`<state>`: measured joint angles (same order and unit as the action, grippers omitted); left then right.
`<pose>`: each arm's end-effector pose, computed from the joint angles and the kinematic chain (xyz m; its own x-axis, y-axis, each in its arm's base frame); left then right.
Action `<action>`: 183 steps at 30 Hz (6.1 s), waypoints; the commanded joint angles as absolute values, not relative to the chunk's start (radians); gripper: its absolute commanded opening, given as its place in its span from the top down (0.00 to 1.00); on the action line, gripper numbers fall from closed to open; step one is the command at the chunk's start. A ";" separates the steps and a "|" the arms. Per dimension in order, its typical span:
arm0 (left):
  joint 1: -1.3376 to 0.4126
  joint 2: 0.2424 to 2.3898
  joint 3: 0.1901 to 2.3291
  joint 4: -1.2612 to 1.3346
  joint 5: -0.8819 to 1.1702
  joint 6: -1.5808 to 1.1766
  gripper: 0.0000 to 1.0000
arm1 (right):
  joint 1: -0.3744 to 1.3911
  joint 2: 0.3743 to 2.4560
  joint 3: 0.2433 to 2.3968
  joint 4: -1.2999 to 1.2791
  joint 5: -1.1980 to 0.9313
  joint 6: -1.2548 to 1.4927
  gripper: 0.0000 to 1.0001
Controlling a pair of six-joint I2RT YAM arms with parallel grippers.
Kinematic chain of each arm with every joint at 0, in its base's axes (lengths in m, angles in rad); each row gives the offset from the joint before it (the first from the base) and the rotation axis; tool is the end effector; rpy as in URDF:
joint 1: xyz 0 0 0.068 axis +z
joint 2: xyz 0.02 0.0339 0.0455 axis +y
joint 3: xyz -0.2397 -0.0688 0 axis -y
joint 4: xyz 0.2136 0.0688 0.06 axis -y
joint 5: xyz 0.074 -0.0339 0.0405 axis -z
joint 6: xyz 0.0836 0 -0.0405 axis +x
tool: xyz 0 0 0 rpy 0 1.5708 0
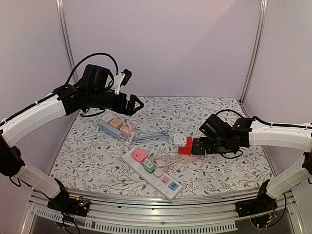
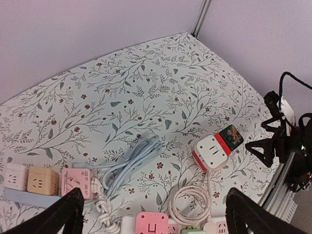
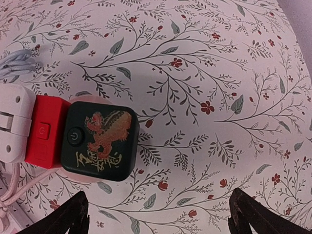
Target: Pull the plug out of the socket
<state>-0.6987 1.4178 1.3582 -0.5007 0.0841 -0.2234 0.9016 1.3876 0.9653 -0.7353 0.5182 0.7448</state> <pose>0.2508 -0.2199 0.3140 -0.5509 0.1744 -0.8162 0.5880 0.7751 -0.2312 0.1904 0.1740 0.1821 -0.7959 -0.0571 -0.6027 -0.0251 0.9978 -0.0613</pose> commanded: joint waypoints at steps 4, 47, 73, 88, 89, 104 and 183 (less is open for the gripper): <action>-0.701 1.346 1.341 -0.483 0.037 -0.206 0.00 | 0.889 1.538 1.058 -0.670 0.505 0.767 0.04; -0.701 1.359 1.335 -0.485 0.009 -0.209 0.00 | 0.860 1.673 1.070 -0.537 0.428 0.795 0.29; -0.813 1.508 1.339 -0.490 0.178 -0.226 0.01 | 1.017 1.636 1.064 -0.416 0.267 0.628 0.63; -0.819 1.757 1.316 -0.527 0.418 -0.354 0.01 | 1.086 1.666 1.100 -0.442 0.348 0.659 0.63; -0.819 1.777 1.315 -0.527 0.433 -0.361 0.00 | 1.088 1.666 1.100 -0.444 0.350 0.661 0.63; -0.819 1.860 1.308 -0.494 0.549 -0.425 0.19 | 1.097 1.676 1.116 -0.451 0.357 0.673 0.63; -0.819 1.942 1.353 -0.579 0.518 -0.403 0.59 | 1.072 1.636 1.079 -0.531 0.373 0.684 0.14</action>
